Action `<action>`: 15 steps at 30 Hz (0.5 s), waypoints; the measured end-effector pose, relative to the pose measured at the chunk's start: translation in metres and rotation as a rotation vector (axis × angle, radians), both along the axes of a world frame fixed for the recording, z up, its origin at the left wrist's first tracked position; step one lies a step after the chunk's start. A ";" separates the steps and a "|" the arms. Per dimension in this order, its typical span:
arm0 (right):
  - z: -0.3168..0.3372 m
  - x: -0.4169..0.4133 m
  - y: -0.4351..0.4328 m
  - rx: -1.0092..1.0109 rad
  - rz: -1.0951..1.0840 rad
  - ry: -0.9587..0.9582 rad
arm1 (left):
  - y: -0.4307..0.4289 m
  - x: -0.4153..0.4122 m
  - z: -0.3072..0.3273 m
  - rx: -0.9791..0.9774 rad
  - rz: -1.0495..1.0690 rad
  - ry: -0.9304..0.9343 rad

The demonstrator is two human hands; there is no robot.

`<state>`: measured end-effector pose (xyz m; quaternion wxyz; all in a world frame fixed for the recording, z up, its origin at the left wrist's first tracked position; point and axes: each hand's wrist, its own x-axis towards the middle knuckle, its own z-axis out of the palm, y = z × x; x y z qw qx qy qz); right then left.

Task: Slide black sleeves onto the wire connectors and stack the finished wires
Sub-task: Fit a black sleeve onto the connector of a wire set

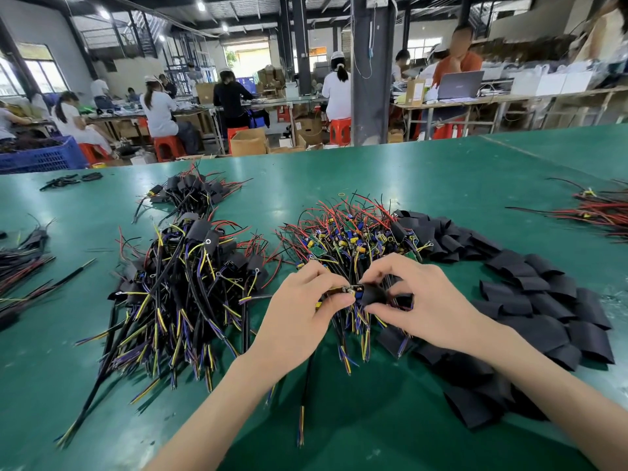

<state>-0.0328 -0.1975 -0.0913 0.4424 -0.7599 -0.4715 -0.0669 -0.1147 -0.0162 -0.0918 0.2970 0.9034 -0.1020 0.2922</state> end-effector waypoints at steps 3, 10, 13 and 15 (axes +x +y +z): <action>0.000 0.001 -0.001 0.009 0.002 -0.018 | -0.001 -0.001 -0.001 -0.014 0.009 -0.007; -0.005 -0.003 0.006 -0.028 -0.012 -0.485 | -0.005 0.000 -0.002 0.005 0.054 0.022; -0.005 -0.003 0.007 0.007 -0.062 -0.462 | -0.002 0.000 -0.001 -0.055 0.043 0.015; -0.004 -0.002 0.006 0.027 -0.087 -0.439 | 0.001 0.000 0.000 -0.116 0.044 0.006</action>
